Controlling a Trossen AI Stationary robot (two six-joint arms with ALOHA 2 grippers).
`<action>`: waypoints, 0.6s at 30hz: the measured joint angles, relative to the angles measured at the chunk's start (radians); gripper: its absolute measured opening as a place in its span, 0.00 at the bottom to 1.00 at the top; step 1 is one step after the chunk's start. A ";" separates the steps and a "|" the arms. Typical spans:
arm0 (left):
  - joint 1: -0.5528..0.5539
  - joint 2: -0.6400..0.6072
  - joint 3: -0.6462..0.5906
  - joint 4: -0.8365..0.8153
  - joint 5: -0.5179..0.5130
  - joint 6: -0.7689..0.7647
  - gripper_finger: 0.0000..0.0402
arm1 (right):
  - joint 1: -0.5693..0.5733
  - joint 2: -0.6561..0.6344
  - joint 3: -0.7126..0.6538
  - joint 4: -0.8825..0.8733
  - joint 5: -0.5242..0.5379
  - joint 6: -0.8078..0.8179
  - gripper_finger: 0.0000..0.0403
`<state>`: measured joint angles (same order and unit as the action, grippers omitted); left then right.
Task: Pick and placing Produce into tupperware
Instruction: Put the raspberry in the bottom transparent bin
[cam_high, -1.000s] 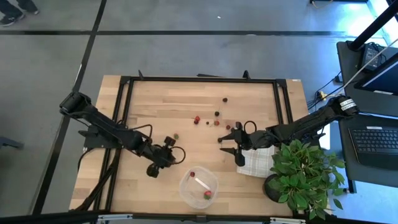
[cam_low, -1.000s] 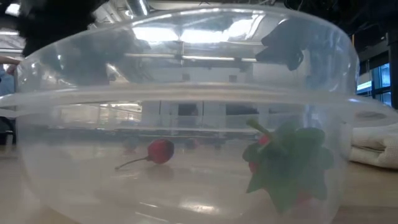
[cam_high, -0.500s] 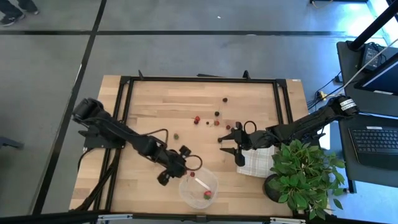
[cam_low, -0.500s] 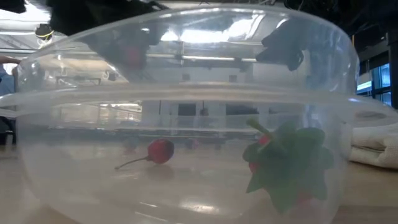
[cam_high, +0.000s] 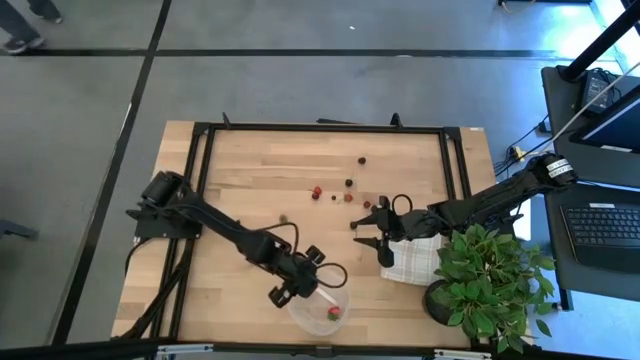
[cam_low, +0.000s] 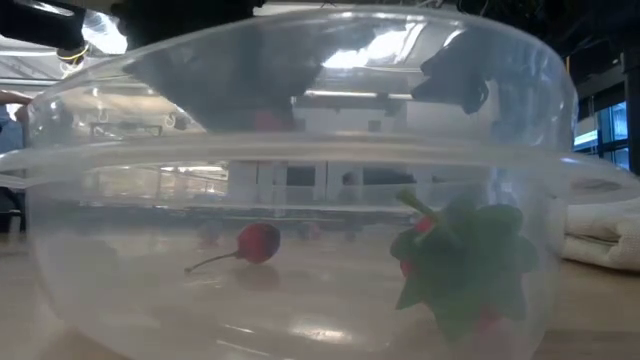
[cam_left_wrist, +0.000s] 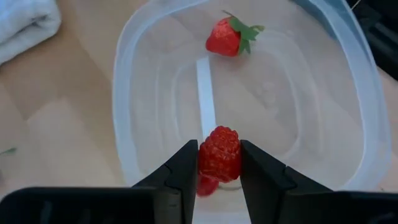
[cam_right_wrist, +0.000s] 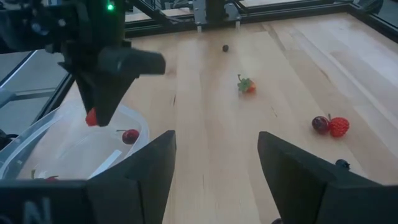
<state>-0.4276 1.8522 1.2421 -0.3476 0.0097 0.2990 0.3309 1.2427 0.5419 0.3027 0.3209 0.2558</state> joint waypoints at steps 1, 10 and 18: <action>-0.001 0.009 0.001 0.006 0.007 0.000 0.24 | 0.000 0.000 0.000 0.000 0.000 0.000 0.57; 0.003 0.065 0.000 0.008 0.012 -0.051 0.24 | 0.001 0.000 0.000 -0.001 -0.007 0.004 0.57; 0.004 0.067 0.000 0.006 0.008 -0.056 0.24 | 0.018 0.000 0.000 -0.001 -0.011 0.005 0.57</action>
<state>-0.4234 1.9194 1.2423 -0.3416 0.0181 0.2433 0.3487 1.2427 0.5419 0.3019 0.3096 0.2604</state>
